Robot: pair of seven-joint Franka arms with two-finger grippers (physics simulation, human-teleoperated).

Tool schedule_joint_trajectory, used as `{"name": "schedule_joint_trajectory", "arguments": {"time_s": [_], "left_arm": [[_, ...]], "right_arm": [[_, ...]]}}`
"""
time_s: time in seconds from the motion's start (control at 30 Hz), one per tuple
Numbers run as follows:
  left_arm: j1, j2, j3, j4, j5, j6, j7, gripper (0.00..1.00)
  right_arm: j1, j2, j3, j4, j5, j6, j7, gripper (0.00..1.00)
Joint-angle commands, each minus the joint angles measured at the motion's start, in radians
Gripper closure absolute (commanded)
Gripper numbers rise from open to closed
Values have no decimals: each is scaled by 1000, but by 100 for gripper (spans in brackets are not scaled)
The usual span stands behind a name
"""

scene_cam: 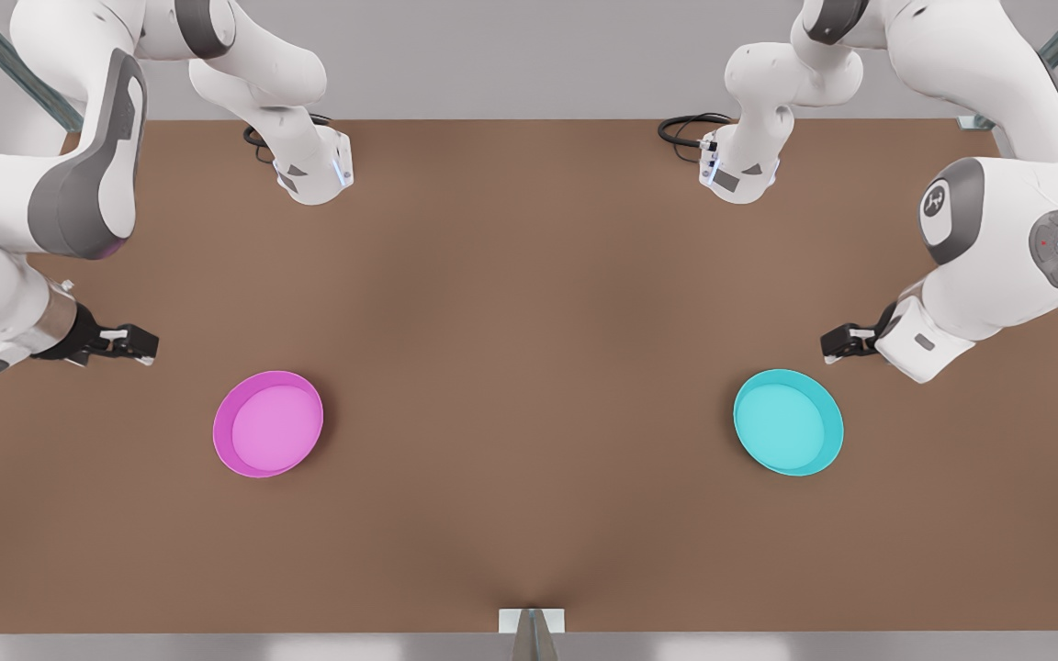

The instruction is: Flip the blue plate over with the left arm, and stack the pink plate on top of the blue plate with the right arm

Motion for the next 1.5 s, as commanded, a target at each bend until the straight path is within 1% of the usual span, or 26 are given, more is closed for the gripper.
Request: {"name": "schedule_joint_trajectory", "arguments": {"time_s": [0.0,0.1,0.13,0.2,0.27,0.33,0.43,0.5,0.7,0.77,0.83,0.97,1.0,1.03,1.07,1.13,1.4,1.47], "left_arm": [[0,0,0,0,3,0,0,0],[6,62,11,8,-13,11,14,0],[23,100,41,8,-56,20,17,0],[67,172,112,2,-197,54,143,0],[145,253,120,-3,-329,90,286,0],[191,313,120,-15,-380,124,396,0],[233,313,120,-175,-452,279,568,0],[254,350,120,-189,-471,319,640,0],[250,442,120,-192,-471,434,672,0],[242,451,118,-221,-471,483,694,0],[239,468,118,-222,-469,502,695,0],[227,486,118,-225,-460,499,700,0],[225,491,118,-225,-460,499,700,4],[221,496,118,-225,-460,502,700,22],[216,497,118,-224,-460,503,700,37],[216,505,118,-224,-460,506,700,51],[210,520,118,-222,-454,522,701,57],[207,520,118,-222,-454,520,701,63]], "right_arm": [[-1,0,0,0,1,-1,0,0],[-11,-5,-3,2,-5,-5,-5,0],[-11,-3,-5,2,-5,-2,-31,0],[-11,-8,-5,-6,-7,1,-32,0],[-8,-13,-5,-11,-9,4,-32,0],[-8,-11,-5,-9,-9,6,-32,0],[-5,-8,-3,-5,-10,7,-31,0],[-2,1,-3,-5,-10,7,-25,0],[-13,-5,-5,2,-2,-5,-14,0],[-19,-8,-11,3,7,-25,-14,0],[-51,-6,-17,9,39,-25,-15,0],[-56,-10,-14,9,39,-27,-14,0],[-56,-10,-14,9,39,-27,-14,0],[-57,-10,-15,11,39,-25,-14,0],[-60,-11,-20,11,39,-27,-15,0],[-65,-14,-20,11,39,-28,-14,0],[-71,-22,-31,11,41,-28,-17,0],[-73,-22,-28,11,41,-28,-15,0]]}}
